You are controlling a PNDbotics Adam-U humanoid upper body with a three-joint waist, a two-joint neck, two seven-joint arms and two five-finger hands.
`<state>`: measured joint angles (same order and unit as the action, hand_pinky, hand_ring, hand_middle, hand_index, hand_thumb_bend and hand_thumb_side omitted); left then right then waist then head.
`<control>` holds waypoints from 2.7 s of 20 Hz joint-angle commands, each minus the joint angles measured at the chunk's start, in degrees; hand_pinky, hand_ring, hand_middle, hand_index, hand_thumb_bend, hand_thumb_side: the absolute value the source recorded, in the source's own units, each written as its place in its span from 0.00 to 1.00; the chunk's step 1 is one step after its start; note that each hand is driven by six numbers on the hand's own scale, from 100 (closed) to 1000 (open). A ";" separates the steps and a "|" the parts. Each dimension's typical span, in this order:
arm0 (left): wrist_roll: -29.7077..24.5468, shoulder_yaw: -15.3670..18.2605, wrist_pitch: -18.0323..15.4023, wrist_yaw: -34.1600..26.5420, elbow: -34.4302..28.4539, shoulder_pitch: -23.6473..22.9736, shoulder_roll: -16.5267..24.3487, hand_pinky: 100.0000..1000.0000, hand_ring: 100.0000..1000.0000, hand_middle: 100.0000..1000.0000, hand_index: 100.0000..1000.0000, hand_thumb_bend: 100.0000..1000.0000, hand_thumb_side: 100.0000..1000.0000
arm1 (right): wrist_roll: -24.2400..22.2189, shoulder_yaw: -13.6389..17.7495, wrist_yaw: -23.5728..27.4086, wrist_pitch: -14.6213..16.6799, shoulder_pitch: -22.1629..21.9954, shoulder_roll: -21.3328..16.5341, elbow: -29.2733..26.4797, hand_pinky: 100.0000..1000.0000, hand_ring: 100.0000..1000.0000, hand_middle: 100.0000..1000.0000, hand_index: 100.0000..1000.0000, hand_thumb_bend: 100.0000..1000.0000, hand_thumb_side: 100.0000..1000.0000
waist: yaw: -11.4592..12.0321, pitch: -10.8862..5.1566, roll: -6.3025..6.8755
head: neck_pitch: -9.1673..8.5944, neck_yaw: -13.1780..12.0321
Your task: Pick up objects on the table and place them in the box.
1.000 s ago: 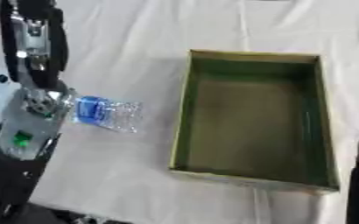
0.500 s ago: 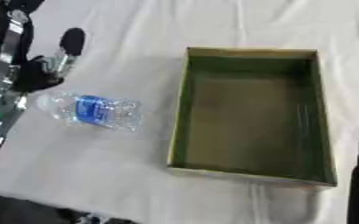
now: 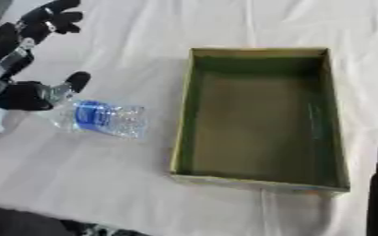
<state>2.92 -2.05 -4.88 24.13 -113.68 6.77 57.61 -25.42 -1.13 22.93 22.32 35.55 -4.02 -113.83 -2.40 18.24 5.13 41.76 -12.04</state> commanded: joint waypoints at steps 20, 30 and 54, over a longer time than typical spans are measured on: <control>-19.60 -1.57 5.42 12.15 -0.91 5.84 5.79 0.72 0.80 1.00 1.00 0.73 0.83 | -0.68 -0.17 -0.03 -0.86 0.01 -0.44 -0.76 0.66 0.78 0.84 0.91 0.00 1.00 | -0.44 -1.12 -0.13 | -0.12 0.86; -35.08 -2.64 5.92 13.90 -0.91 6.12 6.19 0.78 0.85 1.00 1.00 0.75 0.95 | -0.86 -0.06 -0.05 -1.03 0.00 -0.46 -0.76 0.66 0.78 0.84 0.91 0.00 1.00 | -0.45 -0.97 -0.15 | 0.20 0.86; -50.42 -6.00 6.64 9.61 -0.76 9.86 7.12 0.79 0.83 1.00 1.00 0.80 0.96 | -1.32 -0.06 0.21 -1.44 -0.07 -0.25 -0.76 0.66 0.78 0.84 0.91 0.00 1.00 | -0.75 -0.95 -0.08 | 0.29 0.82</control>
<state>-47.49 -7.96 2.10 33.79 -113.96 15.96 62.07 -26.65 -1.35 22.96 21.04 35.12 -4.06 -113.83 -3.15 18.24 5.02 41.84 -11.55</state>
